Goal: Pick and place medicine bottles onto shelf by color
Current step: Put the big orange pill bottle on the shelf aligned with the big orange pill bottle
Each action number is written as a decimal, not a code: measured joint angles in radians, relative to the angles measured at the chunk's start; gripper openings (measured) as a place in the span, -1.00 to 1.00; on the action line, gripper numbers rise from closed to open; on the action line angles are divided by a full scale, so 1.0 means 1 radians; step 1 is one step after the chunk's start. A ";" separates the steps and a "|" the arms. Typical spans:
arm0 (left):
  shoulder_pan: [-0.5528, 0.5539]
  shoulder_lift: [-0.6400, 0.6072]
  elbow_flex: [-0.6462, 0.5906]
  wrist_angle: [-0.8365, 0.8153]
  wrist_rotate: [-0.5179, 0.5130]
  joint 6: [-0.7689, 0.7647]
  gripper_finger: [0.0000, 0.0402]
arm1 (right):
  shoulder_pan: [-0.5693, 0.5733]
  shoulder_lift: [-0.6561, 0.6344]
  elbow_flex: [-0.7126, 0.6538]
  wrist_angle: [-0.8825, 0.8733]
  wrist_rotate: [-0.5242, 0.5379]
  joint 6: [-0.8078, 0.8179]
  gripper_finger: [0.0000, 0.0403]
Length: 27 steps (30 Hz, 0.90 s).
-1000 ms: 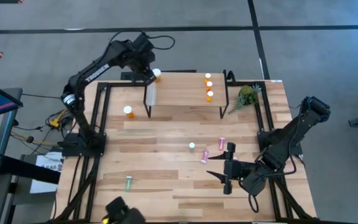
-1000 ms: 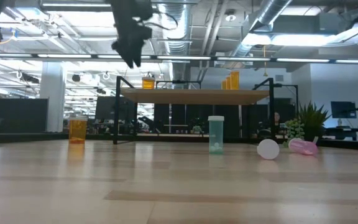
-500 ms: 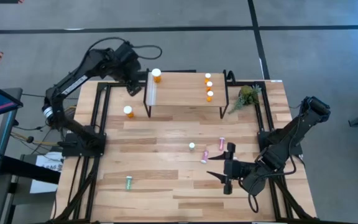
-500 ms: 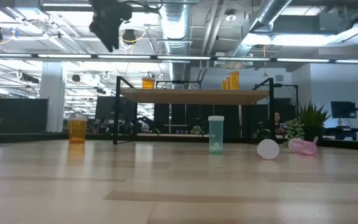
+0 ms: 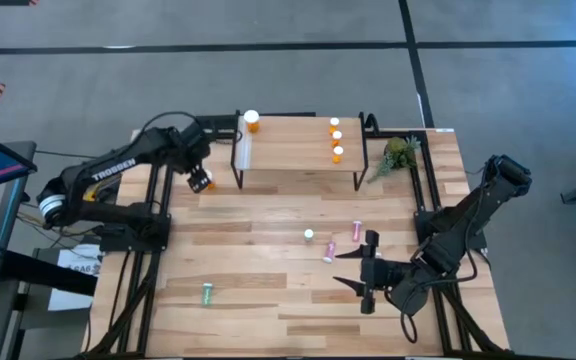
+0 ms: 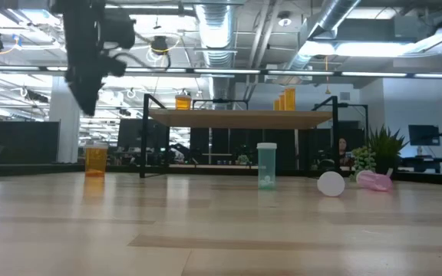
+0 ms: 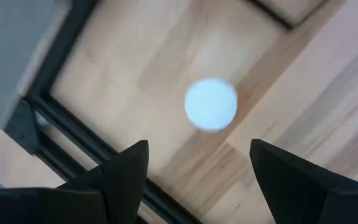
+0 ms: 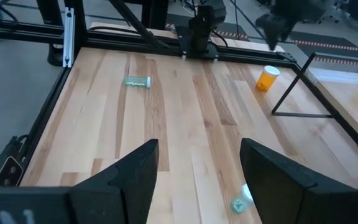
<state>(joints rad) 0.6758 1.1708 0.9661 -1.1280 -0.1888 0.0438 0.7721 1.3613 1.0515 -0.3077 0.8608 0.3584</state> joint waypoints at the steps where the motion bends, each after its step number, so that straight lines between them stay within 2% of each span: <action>1: 0.000 -0.001 -0.026 0.015 0.000 -0.002 0.35 | -0.004 0.000 0.000 0.000 0.000 0.000 0.24; 6: 0.000 -0.001 -0.107 0.088 0.002 -0.005 0.45 | -0.018 0.000 0.000 0.001 -0.001 0.001 0.24; 15: 0.005 0.026 -0.121 0.214 0.029 0.005 0.68 | -0.022 0.000 0.000 0.002 -0.001 0.008 0.24; 19: 0.035 0.076 -0.121 0.237 0.104 0.025 0.71 | -0.017 0.000 0.000 0.002 -0.001 0.008 0.24; 27: 0.089 0.186 -0.121 0.264 0.109 0.058 0.71 | -0.013 0.000 0.000 0.002 -0.001 0.010 0.24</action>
<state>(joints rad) 0.7648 1.3566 0.8455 -0.8637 -0.0801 0.1016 0.7589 1.3613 1.0515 -0.3061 0.8601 0.3689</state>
